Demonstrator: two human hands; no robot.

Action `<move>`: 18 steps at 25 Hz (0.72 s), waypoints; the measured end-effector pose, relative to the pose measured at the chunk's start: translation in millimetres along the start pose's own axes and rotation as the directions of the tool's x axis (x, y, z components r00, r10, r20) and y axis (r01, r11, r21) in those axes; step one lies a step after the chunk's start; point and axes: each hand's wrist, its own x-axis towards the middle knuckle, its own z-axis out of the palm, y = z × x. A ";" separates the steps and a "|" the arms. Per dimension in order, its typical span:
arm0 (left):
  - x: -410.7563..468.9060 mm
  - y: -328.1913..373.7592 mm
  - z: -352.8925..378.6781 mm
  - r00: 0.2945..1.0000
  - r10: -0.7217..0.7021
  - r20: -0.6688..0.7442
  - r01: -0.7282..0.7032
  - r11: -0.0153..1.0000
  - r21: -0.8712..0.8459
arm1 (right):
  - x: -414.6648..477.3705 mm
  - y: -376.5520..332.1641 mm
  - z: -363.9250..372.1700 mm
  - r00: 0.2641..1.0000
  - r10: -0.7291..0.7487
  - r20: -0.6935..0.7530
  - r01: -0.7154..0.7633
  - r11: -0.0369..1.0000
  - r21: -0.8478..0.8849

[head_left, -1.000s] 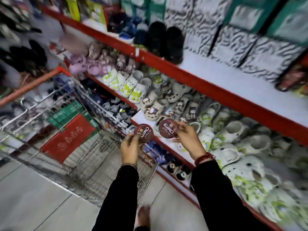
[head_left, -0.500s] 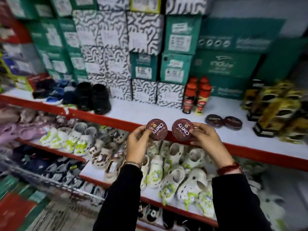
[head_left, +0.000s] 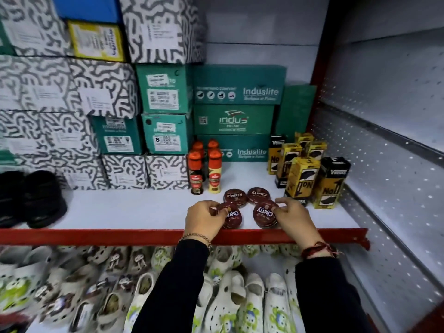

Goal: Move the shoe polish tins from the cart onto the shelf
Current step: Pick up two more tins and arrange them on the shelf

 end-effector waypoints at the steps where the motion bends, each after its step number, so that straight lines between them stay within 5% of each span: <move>1: 1.2 1.6 3.0 1.000 -0.013 0.018 0.012 0.999 0.033 | 2.8 1.0 0.0 1.000 0.001 -0.001 -0.001 0.999 -0.038; 9: 11.0 9.4 13.8 0.988 -0.041 0.149 0.009 0.977 0.212 | 18.8 9.7 -6.1 0.993 0.043 0.109 -0.022 0.982 -0.187; 18: 22.1 4.4 15.1 0.960 -0.083 0.269 0.044 0.988 0.148 | 29.1 17.3 -15.8 0.977 0.029 0.212 0.026 0.967 -0.252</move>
